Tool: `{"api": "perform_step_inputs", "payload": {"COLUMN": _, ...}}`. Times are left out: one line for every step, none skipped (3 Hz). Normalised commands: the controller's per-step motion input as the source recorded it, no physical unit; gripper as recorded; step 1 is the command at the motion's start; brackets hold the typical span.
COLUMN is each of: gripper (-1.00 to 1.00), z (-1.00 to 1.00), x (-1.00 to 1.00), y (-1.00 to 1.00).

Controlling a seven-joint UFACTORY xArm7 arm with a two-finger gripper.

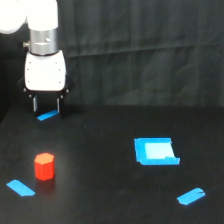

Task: Pick up the red object from the table

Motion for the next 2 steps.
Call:
{"api": "perform_step_inputs", "payload": {"gripper": 1.0, "z": -0.1, "x": 0.09, "y": -0.7}}
{"api": "perform_step_inputs", "payload": {"gripper": 1.0, "z": -0.1, "x": 0.1, "y": -0.71}}
